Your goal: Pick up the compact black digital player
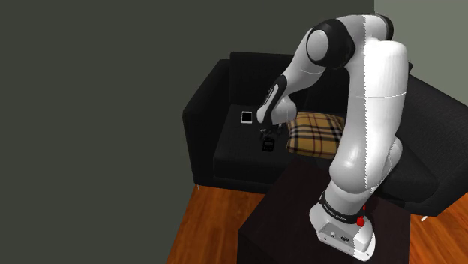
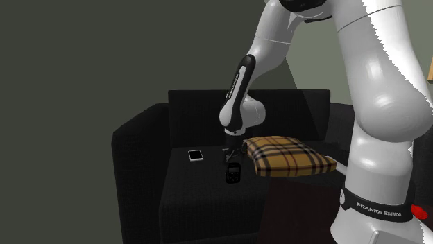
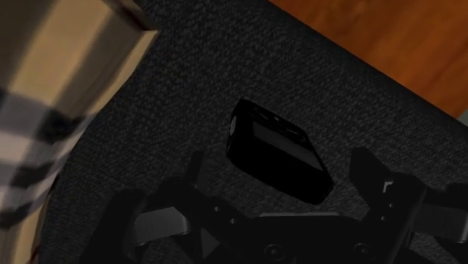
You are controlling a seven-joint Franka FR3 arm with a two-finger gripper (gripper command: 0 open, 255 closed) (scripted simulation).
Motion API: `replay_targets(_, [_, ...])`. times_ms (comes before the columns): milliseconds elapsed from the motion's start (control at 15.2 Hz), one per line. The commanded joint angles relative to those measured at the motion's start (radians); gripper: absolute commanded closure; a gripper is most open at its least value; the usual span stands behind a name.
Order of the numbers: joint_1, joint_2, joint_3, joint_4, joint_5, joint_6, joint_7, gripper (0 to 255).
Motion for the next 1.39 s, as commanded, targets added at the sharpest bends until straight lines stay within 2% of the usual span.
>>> replay_targets(0, [-0.012,0.03,0.015,0.005,0.017,0.025,-0.012,0])
replay_targets(132, [-0.016,0.039,0.02,0.007,0.021,0.032,-0.015,0])
replay_targets(198, [-0.016,0.041,0.02,0.01,0.021,0.032,-0.015,255])
replay_targets(792, [-0.016,0.039,0.02,0.007,0.021,0.032,-0.015,255])
replay_targets(1320, [0.027,-0.082,-0.038,-0.011,-0.047,-0.069,0.032,255])
